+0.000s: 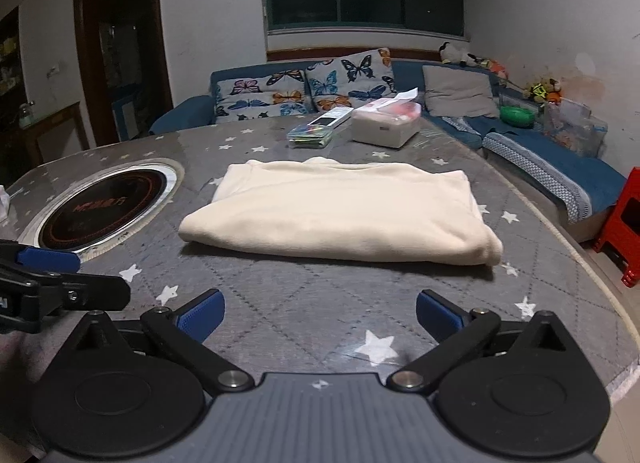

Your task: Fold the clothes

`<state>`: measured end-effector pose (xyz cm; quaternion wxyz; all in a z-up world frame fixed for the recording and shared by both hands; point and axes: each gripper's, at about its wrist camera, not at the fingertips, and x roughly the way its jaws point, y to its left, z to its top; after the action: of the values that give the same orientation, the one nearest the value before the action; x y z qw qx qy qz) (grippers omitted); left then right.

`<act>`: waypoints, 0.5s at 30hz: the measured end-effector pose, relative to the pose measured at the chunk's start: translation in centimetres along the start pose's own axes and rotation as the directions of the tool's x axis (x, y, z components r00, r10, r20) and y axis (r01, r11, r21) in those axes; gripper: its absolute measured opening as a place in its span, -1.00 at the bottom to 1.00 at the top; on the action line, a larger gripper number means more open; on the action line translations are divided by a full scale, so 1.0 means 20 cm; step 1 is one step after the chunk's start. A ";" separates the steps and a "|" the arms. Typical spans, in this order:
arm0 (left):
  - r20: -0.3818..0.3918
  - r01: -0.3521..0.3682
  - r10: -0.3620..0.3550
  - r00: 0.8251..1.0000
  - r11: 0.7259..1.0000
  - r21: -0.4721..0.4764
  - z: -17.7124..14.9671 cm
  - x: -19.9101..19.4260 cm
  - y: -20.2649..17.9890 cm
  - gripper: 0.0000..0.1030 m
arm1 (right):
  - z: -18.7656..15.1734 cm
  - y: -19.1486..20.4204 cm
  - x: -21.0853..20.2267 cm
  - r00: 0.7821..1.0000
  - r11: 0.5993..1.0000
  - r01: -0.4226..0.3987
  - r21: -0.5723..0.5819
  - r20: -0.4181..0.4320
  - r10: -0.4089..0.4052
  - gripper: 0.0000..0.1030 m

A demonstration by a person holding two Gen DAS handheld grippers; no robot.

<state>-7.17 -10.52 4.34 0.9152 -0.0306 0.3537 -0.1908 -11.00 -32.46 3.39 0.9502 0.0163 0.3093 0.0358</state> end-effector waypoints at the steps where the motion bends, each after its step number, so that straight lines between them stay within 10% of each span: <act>1: 0.002 0.003 -0.003 1.000 1.000 0.000 0.00 0.00 0.00 1.00 | 0.00 0.00 0.00 1.000 1.000 0.005 0.003 0.000 -0.005 1.00; 15: -0.031 -0.010 0.010 0.999 1.000 -0.004 -0.03 -0.02 -0.04 1.00 | -0.03 -0.01 -0.06 0.998 0.999 0.026 0.032 0.057 -0.028 1.00</act>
<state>-8.05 -11.16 4.35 0.9105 -0.0278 0.3683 -0.1860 -12.36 -32.82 3.61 0.9586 0.0281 0.2828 0.0177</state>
